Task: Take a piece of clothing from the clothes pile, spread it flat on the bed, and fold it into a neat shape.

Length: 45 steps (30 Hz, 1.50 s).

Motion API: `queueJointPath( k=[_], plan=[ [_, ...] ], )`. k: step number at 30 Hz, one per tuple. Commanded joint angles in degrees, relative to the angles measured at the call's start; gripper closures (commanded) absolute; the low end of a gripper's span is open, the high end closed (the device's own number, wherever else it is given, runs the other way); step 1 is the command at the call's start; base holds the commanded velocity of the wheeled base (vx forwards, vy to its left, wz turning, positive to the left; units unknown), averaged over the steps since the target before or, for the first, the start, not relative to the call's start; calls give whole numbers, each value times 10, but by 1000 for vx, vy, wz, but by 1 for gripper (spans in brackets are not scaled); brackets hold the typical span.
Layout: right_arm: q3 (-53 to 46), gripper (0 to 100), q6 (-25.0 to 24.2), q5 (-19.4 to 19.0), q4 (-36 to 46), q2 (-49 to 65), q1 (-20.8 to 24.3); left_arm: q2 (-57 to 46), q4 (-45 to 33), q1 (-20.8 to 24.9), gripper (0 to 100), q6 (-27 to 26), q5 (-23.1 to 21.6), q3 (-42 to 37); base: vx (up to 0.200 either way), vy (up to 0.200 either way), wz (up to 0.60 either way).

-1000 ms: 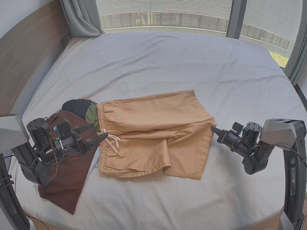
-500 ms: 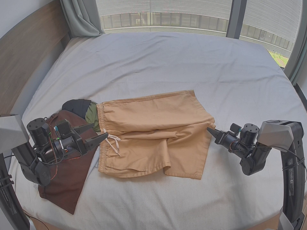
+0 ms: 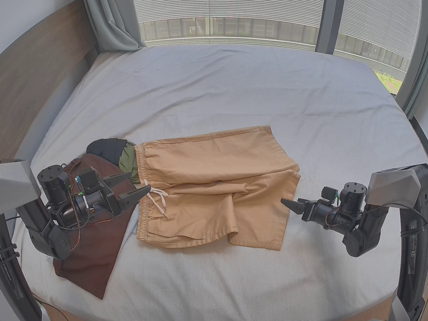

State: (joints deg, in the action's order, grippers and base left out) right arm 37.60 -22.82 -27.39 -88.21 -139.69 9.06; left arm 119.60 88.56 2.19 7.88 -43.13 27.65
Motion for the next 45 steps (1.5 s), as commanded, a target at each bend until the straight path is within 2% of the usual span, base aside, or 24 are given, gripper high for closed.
queueJointPath(
  k=[1,12,34,35,45],
  plan=[
    [-52,0,15,-18,1,14,10,6,0,0,0,-1,0,1,0,0,0],
    [-133,0,36,-56,1,7,42,6,0,0,0,-1,0,1,0,0,0],
    [-110,0,16,-56,-1,-34,78,6,0,0,0,-1,1,0,0,0,0],
    [-110,100,14,-56,-1,-34,79,6,0,0,0,-2,1,0,0,0,0],
    [-115,100,15,-51,-1,-30,75,8,0,-1,0,-2,0,-1,0,0,0]
  ],
)
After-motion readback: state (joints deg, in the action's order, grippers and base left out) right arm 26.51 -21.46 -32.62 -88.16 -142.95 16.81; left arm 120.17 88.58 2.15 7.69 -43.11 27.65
